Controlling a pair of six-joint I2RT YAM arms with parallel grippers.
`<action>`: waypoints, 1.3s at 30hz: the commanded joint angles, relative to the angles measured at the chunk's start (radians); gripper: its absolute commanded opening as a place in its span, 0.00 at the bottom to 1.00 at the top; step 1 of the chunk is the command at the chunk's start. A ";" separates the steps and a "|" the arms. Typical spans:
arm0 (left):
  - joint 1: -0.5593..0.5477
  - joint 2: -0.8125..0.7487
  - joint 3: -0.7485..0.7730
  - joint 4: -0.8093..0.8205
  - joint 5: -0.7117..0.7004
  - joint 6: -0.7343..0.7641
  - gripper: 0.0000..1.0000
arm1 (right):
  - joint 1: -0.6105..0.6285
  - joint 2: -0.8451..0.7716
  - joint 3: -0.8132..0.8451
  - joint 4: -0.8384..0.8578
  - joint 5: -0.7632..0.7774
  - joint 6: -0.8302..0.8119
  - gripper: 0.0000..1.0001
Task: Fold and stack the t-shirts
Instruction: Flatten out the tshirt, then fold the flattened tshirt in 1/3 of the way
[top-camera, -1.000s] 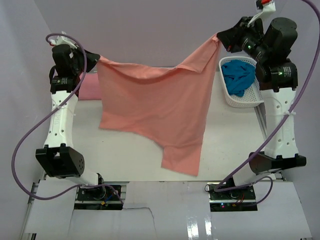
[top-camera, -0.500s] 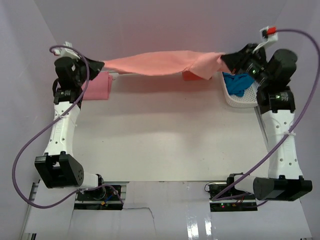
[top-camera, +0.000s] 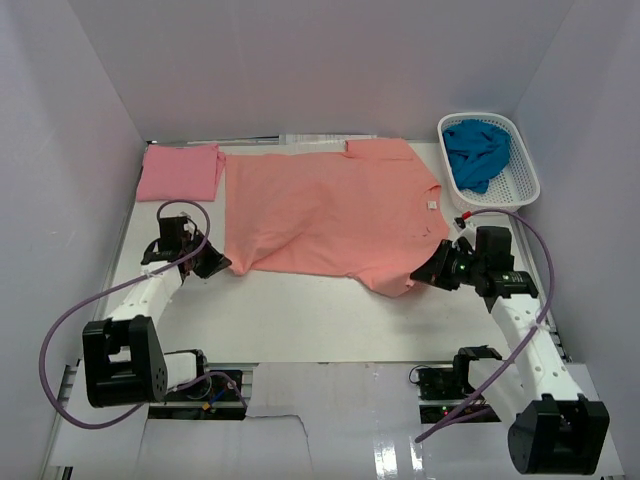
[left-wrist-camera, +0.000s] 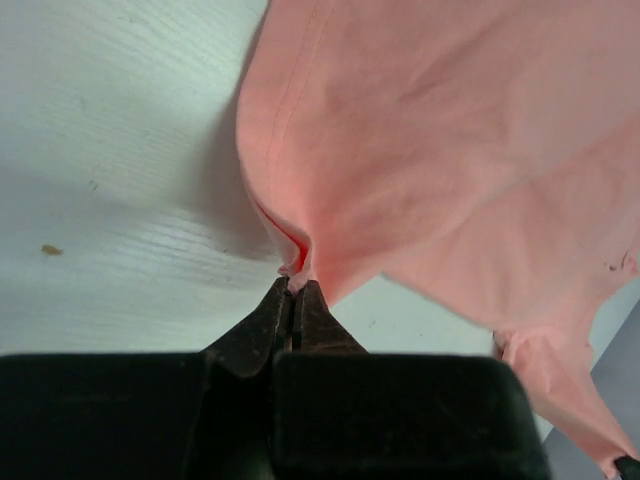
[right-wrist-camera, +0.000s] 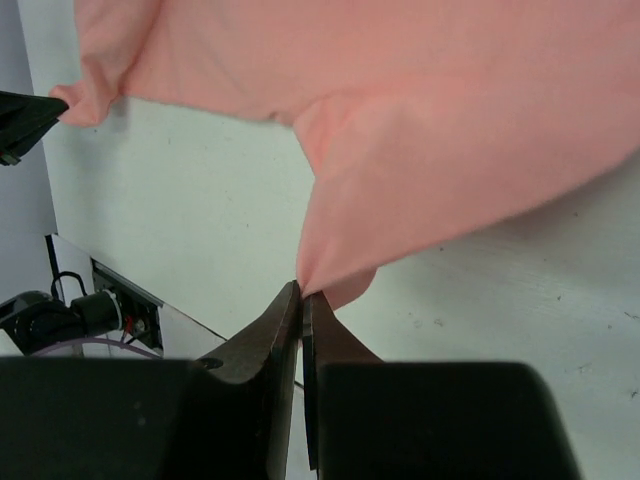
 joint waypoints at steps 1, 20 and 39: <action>0.001 -0.093 0.026 -0.099 -0.085 0.057 0.00 | 0.005 -0.091 -0.005 -0.143 0.041 -0.062 0.08; 0.021 -0.050 0.095 -0.242 -0.276 0.034 0.00 | 0.003 -0.242 0.000 -0.269 0.311 -0.012 0.08; 0.033 0.071 0.204 -0.192 -0.240 0.002 0.00 | 0.003 -0.040 0.144 -0.142 0.322 -0.018 0.08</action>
